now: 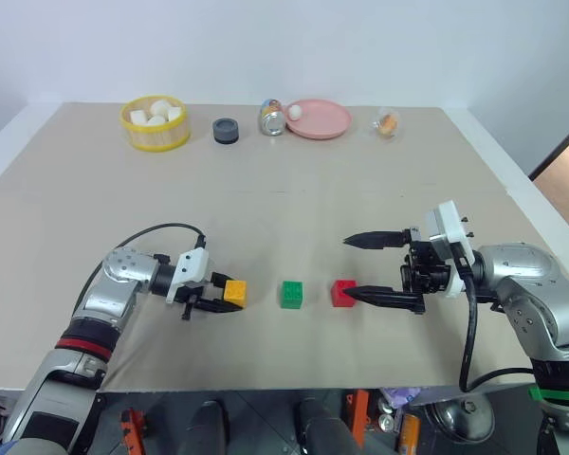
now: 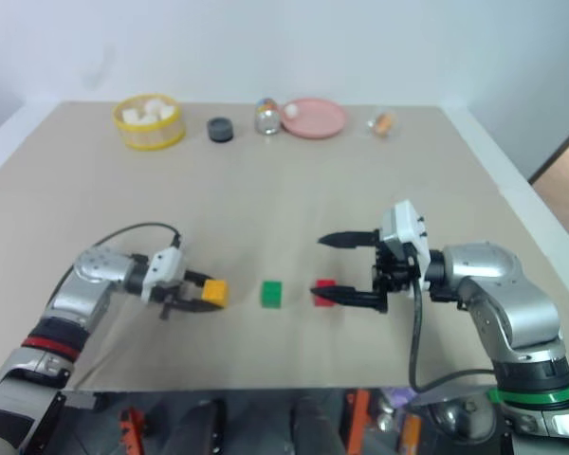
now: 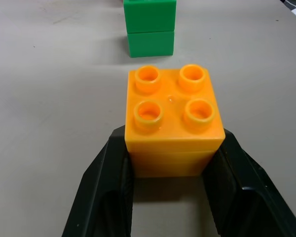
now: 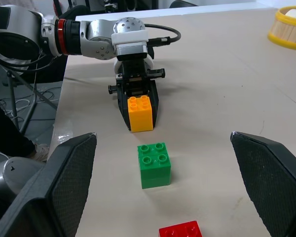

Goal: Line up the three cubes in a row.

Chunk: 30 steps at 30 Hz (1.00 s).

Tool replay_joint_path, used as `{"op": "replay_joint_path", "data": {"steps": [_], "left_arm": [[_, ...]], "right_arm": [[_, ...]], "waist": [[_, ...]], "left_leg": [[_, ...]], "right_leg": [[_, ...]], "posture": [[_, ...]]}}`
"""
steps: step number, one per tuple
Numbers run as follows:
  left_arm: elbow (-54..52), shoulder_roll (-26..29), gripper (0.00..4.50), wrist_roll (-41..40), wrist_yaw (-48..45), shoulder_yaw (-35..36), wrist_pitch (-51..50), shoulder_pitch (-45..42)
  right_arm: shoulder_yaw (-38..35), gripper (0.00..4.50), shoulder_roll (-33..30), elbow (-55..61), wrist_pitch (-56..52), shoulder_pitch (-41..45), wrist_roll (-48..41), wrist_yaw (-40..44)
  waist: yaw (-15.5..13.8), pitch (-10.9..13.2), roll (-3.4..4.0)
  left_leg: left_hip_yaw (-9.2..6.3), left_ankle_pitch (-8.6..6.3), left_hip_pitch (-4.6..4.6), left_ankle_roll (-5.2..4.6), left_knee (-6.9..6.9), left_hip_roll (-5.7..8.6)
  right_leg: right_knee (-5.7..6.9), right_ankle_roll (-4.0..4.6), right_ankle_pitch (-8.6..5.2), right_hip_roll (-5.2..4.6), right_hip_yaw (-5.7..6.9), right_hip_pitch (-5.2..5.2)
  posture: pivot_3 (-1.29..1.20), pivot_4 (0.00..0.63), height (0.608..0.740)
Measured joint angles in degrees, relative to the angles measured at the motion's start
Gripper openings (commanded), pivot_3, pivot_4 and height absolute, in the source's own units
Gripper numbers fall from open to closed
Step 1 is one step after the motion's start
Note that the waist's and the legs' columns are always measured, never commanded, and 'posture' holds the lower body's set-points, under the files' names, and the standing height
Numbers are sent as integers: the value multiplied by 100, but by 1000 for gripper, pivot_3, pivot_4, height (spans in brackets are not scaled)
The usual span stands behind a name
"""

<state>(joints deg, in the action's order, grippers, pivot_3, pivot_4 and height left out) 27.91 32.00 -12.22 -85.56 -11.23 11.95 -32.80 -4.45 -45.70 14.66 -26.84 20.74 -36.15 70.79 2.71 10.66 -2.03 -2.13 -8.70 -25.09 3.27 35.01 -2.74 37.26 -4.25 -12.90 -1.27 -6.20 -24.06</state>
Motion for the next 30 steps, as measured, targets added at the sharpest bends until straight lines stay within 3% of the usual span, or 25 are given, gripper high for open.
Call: {"op": "replay_joint_path", "data": {"steps": [4, 13, 22, 30], "left_arm": [[83, -11, 4196, 102, 217, 32, 223, -65], [-277, 27, 4196, -99, 302, 161, -159, 169], [-1494, 707, 4196, -702, 333, 687, -1086, 1005], [-1652, 1334, 4196, -819, 1077, 1670, -1542, 1705]], "right_arm": [[0, 4500, 0, 0, 3, 0, 12, 1], [9, 4500, 11, -38, 50, 31, 40, 30], [56, 4500, 37, -272, 115, 205, 61, 90], [97, 4500, 29, -609, 283, 277, 249, 99]], "waist": [[0, 0, 0], [9, 0, 1], [7, 0, 2], [5, 0, 2]], "left_leg": [[0, 0, 1, 0, 0, 0], [0, 0, 0, 0, 0, 0], [2, 0, 2, 0, 0, -3], [6, 0, 2, 0, 0, -7]], "right_leg": [[0, 0, 0, 0, -1, 1], [1, -1, 0, 0, -1, 0], [6, 1, -1, 1, -2, -3], [6, 5, -2, 0, 0, -6]], "posture": [[0, 150, 740], [0, 150, 740], [0, 150, 740], [0, 150, 740]]}}
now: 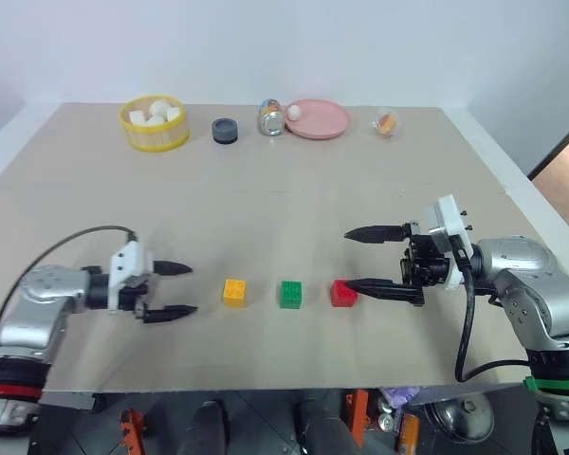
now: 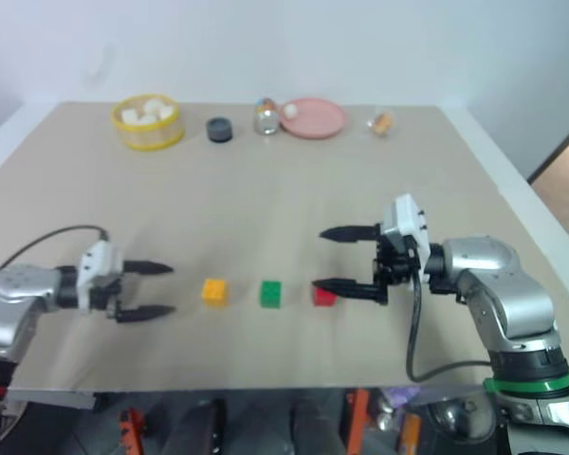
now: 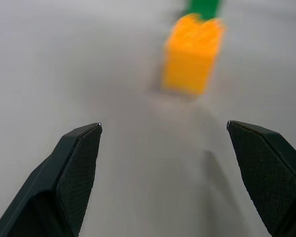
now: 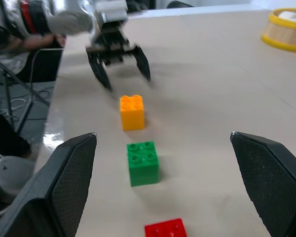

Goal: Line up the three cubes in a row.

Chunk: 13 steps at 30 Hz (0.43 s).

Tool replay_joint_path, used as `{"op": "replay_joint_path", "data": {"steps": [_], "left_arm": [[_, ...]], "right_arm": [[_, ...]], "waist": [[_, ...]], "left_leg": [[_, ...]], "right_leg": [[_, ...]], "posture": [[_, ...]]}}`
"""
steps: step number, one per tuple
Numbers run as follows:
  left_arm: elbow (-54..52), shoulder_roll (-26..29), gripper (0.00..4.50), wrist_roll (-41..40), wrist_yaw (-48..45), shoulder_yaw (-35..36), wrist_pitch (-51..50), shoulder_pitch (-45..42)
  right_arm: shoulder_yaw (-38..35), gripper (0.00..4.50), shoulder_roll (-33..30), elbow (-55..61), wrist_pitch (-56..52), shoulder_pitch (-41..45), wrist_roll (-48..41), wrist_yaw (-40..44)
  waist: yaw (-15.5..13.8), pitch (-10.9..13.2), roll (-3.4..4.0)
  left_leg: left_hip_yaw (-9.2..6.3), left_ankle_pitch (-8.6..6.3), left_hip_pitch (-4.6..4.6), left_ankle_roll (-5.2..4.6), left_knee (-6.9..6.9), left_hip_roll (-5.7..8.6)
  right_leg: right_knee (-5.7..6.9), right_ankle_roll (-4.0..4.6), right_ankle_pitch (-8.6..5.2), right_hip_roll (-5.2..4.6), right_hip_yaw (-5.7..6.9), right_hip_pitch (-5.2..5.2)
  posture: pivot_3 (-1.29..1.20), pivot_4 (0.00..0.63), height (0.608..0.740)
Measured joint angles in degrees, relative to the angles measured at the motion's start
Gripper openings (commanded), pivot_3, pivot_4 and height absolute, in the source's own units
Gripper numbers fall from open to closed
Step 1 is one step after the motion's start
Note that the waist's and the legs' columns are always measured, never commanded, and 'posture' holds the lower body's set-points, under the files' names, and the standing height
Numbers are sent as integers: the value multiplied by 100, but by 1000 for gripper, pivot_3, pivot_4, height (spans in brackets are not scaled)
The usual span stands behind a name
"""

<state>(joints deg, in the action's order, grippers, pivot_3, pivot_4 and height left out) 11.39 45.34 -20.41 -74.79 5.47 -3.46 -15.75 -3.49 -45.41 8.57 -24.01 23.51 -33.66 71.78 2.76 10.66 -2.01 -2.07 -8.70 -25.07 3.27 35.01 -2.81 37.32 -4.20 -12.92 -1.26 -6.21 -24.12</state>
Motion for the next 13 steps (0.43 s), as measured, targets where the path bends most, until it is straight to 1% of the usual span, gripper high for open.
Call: {"op": "replay_joint_path", "data": {"steps": [3, 6, 7, 8, 10, 13], "left_arm": [[-119, -35, 4196, -187, 734, 482, -585, 126], [-359, -423, 4196, -223, 2027, 1009, -1152, 145], [-472, -602, 4196, -197, 2539, 1146, -1320, 144], [-652, -912, 4196, -170, 3259, 1356, -1552, 146], [-893, -1110, 4196, -143, 3792, 1450, -1757, 273], [-1422, -1443, 4196, -219, 4213, 1450, -2071, 587]], "right_arm": [[-63, 4500, 10, -426, 170, 50, 260, -295], [-369, 4500, 174, -996, 328, 143, 485, -906], [-480, 4500, 245, -1208, 402, 149, 575, -1181], [-679, 4500, 379, -1558, 498, 137, 726, -1617], [-880, 4500, 500, -1835, 521, 33, 819, -2048], [-1236, 4500, 786, -1961, 390, -108, 743, -2581]], "waist": [[-6, 0, 0], [-13, -1, -1], [-14, -1, -2], [-14, -2, -4], [-9, -2, -4], [5, -1, -1]], "left_leg": [[6, 0, -1, 0, 0, 0], [11, 1, 0, -1, 1, 0], [11, 2, 1, -1, 2, 0], [11, 2, 0, -1, 2, 0], [11, 1, -1, -1, -1, 1], [16, 1, 0, 0, -9, 2]], "right_leg": [[0, 0, 0, -5, 1, 1], [0, -5, 3, -7, 2, 5], [-1, -6, 3, -7, 2, 7], [-1, -9, 4, -7, 1, 9], [-2, -28, 14, -5, -1, 6], [-1, -33, 13, -4, -9, 2]], "posture": [[0, 150, 740], [0, 150, 740], [0, 150, 740], [0, 150, 740], [0, 150, 740], [0, 150, 740]]}}
